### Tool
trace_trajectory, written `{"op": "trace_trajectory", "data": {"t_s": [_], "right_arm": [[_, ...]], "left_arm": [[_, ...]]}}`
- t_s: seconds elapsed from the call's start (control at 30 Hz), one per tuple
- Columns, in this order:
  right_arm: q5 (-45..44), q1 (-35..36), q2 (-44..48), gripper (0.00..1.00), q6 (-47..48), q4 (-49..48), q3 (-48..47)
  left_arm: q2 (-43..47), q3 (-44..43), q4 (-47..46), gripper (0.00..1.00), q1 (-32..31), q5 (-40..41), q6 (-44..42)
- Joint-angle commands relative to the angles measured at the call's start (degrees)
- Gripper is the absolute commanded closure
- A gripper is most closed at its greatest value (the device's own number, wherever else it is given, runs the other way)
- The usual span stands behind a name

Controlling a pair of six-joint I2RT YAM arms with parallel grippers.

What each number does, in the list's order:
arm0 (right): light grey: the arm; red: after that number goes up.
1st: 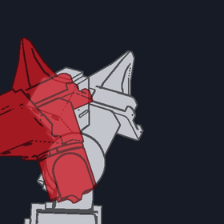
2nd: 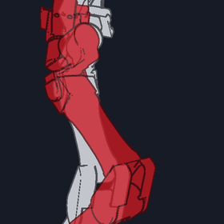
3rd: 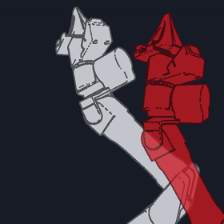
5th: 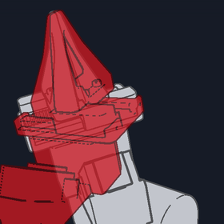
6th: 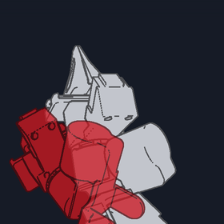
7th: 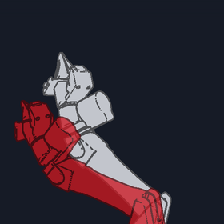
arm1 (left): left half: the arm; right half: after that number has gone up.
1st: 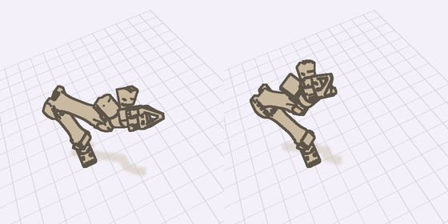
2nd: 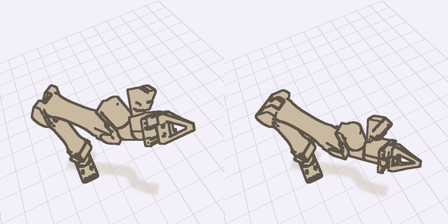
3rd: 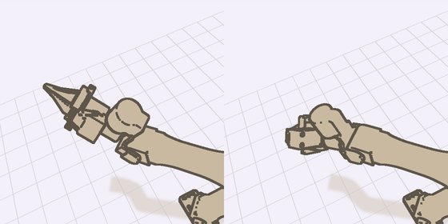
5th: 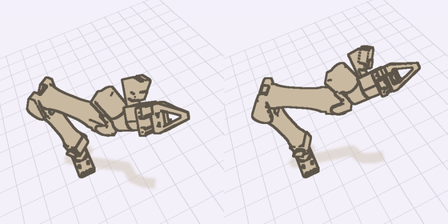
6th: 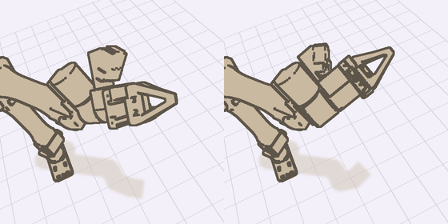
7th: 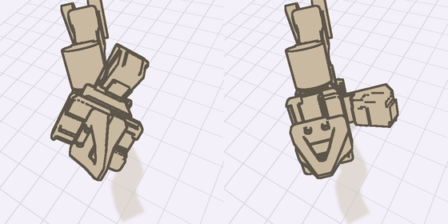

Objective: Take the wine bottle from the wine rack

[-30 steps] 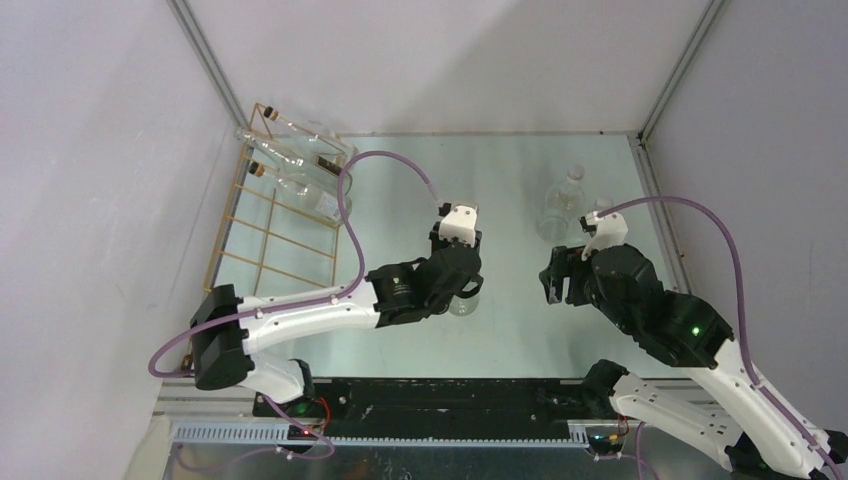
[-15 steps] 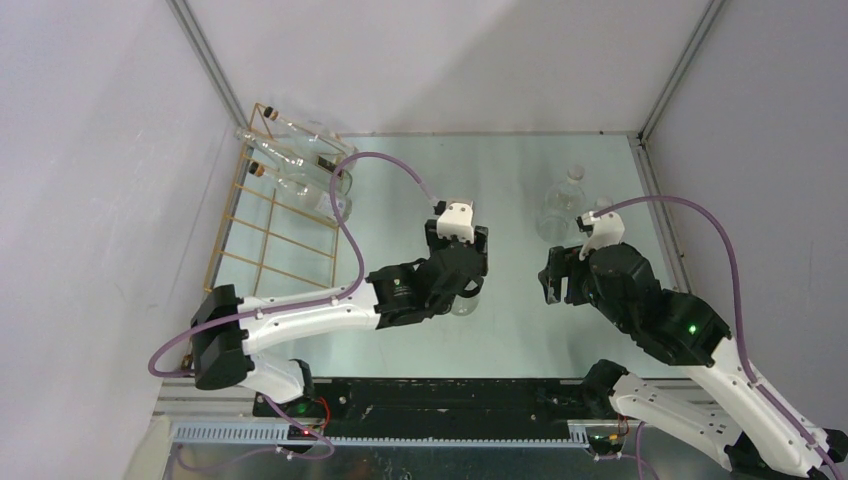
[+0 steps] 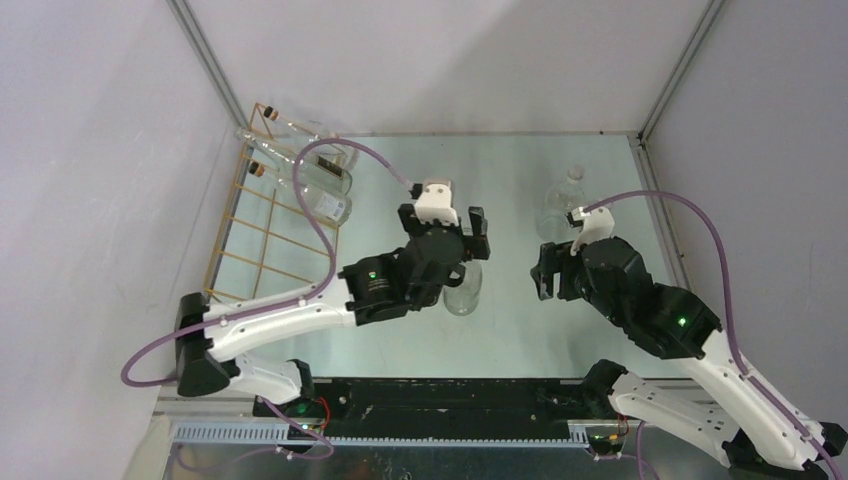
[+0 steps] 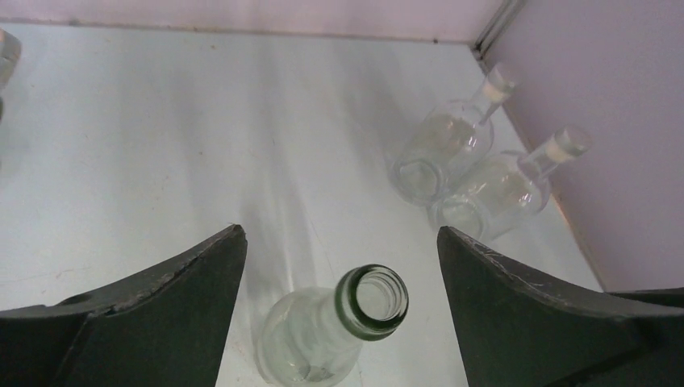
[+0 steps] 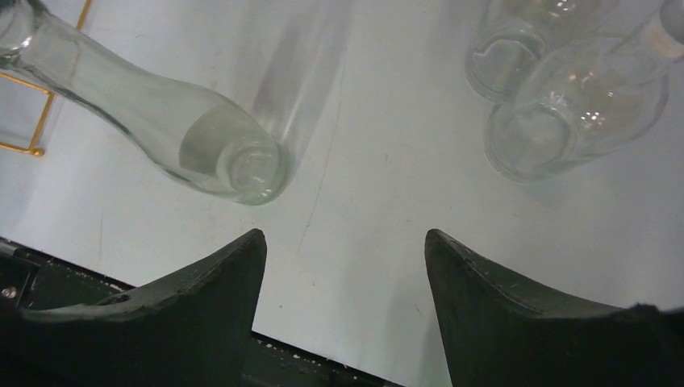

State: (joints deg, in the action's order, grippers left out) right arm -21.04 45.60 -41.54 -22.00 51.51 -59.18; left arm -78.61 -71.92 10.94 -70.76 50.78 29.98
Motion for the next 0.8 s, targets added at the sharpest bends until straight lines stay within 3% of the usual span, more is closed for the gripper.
{"op": "trace_trajectory", "data": {"t_s": [0.0,0.13,0.27,0.63,0.77], "right_arm": [[5.1,0.0,-1.2,0.23,1.7,-5.8,-0.1],[9.1,1.8,-2.1,0.15,1.7,-11.1,-0.2],[11.1,4.3,-4.9,0.13,1.8,-16.4,-0.6],[9.2,10.5,-14.0,0.12,6.6,-30.8,-1.6],[7.4,10.8,-18.1,0.14,7.5,-34.4,-1.6]], "left_arm": [[7.1,-1.1,0.2,0.04,-0.3,5.3,-1.1],[13.5,1.1,0.2,0.0,-0.3,9.0,-2.5],[20.6,4.5,3.5,0.0,0.0,12.4,-0.5],[38.6,16.1,21.9,0.0,0.4,19.3,18.7],[42.0,18.2,23.5,0.0,0.4,19.2,22.0]]}}
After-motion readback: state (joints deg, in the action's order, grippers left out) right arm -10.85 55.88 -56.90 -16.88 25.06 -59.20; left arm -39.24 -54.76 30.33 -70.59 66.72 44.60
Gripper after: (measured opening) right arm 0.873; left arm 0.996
